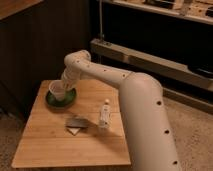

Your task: Place the ceramic cup in the ceramic bowl

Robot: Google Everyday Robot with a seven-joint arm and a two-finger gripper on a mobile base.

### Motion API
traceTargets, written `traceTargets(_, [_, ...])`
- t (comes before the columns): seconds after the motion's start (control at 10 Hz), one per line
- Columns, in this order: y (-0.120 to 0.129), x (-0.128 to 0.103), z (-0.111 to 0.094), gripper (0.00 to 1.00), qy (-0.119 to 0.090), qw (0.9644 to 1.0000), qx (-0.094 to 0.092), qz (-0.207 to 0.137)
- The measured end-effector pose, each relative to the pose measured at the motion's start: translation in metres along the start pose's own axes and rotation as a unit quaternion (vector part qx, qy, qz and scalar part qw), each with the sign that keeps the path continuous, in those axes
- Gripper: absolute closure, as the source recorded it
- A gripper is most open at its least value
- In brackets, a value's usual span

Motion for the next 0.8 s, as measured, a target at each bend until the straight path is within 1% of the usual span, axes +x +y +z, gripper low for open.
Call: traceTargets(0.8, [-0.0007,-0.0026,0.0055,0.73,0.001,1.0,-0.002,-0.001])
